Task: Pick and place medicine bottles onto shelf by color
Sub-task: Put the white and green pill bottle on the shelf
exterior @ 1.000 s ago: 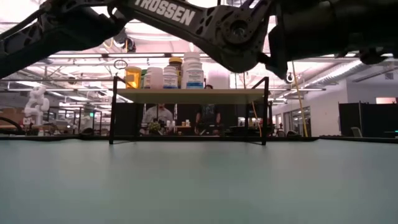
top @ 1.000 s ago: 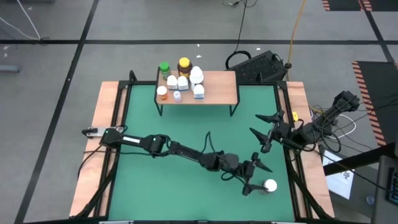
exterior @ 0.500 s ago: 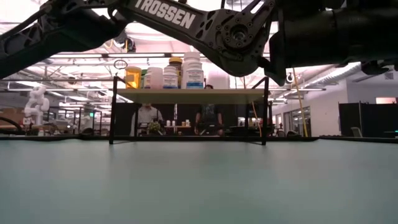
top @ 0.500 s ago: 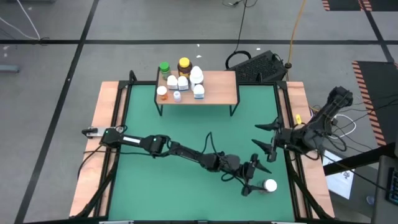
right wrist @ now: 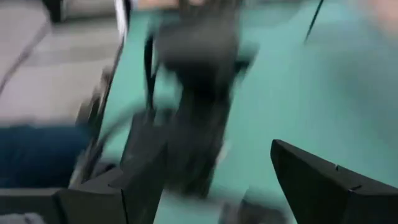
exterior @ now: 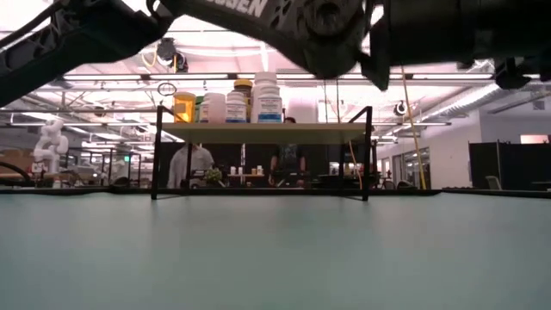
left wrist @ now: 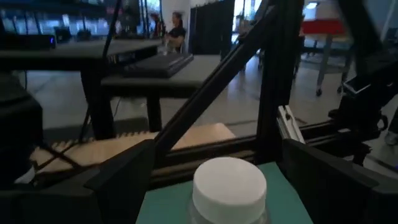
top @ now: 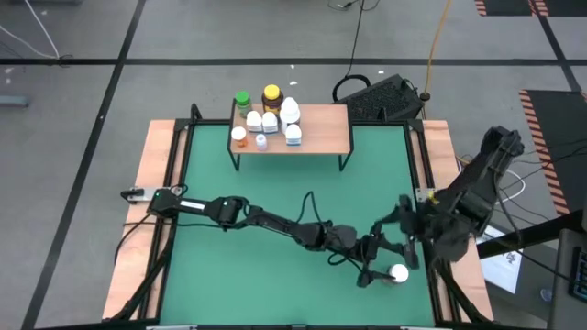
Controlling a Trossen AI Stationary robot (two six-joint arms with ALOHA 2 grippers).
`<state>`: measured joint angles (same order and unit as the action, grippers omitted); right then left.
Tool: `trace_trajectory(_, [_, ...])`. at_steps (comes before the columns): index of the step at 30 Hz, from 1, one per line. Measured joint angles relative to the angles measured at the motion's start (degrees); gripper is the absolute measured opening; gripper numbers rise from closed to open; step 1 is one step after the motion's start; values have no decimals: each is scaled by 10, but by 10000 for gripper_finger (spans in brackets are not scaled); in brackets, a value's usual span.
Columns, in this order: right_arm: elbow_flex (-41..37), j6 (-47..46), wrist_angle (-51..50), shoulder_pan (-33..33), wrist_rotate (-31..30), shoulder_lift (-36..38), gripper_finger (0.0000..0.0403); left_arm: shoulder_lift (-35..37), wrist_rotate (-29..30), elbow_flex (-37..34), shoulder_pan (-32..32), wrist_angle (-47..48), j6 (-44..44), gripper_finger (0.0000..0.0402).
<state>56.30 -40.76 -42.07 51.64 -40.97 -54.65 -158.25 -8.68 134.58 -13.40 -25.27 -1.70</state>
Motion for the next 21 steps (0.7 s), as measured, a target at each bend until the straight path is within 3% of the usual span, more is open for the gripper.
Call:
trace_trajectory(6, [23,-182,-134,11,204,-60,257,49,62,0,2,177,6,356])
trace_trajectory(9, [15,-268,-150,31,268,-79,247,66,117,1,4,219,5,356])
trace_trajectory(15, [-24,-354,-89,70,348,-108,238,74,172,0,-2,258,-7,356])
trace_trajectory(21, [-44,-349,-35,91,351,-108,238,83,192,0,-7,271,-9,356])
